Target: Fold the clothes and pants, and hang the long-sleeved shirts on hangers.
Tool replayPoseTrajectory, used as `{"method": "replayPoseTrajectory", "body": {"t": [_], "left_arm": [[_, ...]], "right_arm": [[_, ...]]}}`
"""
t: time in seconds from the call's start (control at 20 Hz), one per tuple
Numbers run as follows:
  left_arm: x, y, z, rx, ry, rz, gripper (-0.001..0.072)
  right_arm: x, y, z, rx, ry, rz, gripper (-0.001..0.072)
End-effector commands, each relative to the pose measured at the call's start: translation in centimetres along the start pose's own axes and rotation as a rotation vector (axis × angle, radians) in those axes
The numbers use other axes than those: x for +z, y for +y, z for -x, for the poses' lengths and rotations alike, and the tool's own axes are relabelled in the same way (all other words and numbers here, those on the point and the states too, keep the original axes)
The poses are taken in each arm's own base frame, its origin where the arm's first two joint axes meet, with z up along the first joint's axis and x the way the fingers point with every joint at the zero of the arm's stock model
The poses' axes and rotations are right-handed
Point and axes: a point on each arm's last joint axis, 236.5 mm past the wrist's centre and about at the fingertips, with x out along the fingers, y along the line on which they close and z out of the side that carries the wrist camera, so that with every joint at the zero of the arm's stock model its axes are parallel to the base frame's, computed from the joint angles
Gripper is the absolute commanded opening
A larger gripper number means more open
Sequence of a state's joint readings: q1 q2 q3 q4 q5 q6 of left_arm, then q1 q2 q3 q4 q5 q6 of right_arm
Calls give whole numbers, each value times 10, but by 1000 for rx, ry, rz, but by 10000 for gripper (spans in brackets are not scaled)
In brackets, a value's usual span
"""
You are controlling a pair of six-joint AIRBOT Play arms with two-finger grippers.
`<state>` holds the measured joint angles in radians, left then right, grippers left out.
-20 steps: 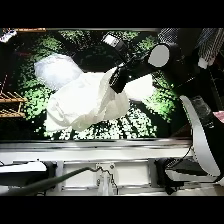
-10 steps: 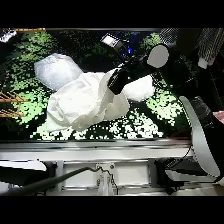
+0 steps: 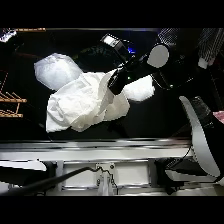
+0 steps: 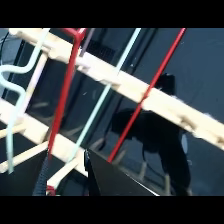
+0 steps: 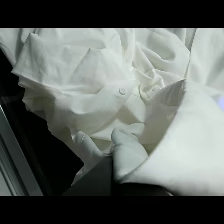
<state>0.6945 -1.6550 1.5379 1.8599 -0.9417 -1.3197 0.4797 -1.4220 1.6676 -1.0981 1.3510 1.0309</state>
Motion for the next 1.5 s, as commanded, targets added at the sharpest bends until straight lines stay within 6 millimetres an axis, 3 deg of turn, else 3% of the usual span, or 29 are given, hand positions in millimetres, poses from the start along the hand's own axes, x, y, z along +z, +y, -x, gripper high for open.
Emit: {"method": "replayPoseTrajectory", "body": {"t": [0.0,0.55,1.05,1.2,1.25,1.45], "left_arm": [[5,-2,6,1,-13,-5,263],[11,21,4,79,-49,-43,256],[-4,16,-32,59,-1,-43,253],[-3,15,-40,59,-9,-49,218],[-1,16,-40,62,-14,-50,155],[-4,20,-41,65,-12,-41,70]], "right_arm": [[0,-1,0,-3,2,0,27],[-5,2,0,7,22,-17,27],[-5,2,0,8,23,-60,27],[-5,2,0,7,22,-77,27],[-5,2,0,7,22,-78,27],[-5,2,0,7,22,-85,27]]}}
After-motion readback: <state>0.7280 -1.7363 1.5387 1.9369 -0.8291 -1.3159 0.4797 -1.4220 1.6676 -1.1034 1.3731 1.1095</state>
